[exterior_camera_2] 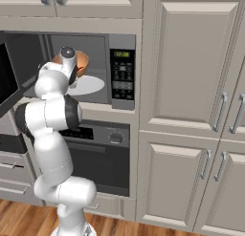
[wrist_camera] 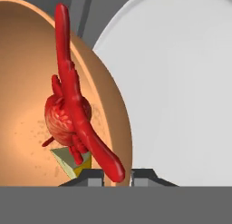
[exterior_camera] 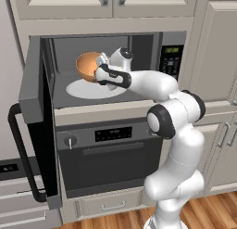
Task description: The microwave is finished heating the fish and lemon wedge. Take the bowl containing the food and place it on the dining counter.
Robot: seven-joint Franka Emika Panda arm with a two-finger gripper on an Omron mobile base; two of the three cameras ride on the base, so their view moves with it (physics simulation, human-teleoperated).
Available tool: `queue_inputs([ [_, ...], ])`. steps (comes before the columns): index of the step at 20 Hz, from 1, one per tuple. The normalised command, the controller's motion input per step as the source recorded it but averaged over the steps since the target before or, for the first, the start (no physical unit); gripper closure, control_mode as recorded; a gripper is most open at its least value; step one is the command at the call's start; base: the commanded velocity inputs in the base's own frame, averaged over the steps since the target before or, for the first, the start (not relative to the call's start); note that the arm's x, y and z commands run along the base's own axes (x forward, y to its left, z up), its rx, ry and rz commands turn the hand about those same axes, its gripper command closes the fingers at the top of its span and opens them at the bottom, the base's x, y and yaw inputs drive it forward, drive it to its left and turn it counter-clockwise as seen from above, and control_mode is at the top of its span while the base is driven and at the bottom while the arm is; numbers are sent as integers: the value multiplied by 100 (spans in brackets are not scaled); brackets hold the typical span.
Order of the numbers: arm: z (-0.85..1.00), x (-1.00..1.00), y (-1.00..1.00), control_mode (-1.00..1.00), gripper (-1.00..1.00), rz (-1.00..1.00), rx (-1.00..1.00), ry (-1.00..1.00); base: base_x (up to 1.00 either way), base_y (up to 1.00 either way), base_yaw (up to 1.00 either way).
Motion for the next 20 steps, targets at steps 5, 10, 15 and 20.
queue_inputs([
  [5, 0, -53, -17, -100, 100, 0, 0, 0, 0, 0, 0],
  [10, 1, -94, -39, -100, 100, 0, 1, -5, 0, 0, 0],
  [15, 31, -100, -41, -100, 100, -1, 4, 0, 0, 0, 0],
  [20, 74, -100, -23, -100, 100, -6, 0, 7, 0, 0, 0],
])
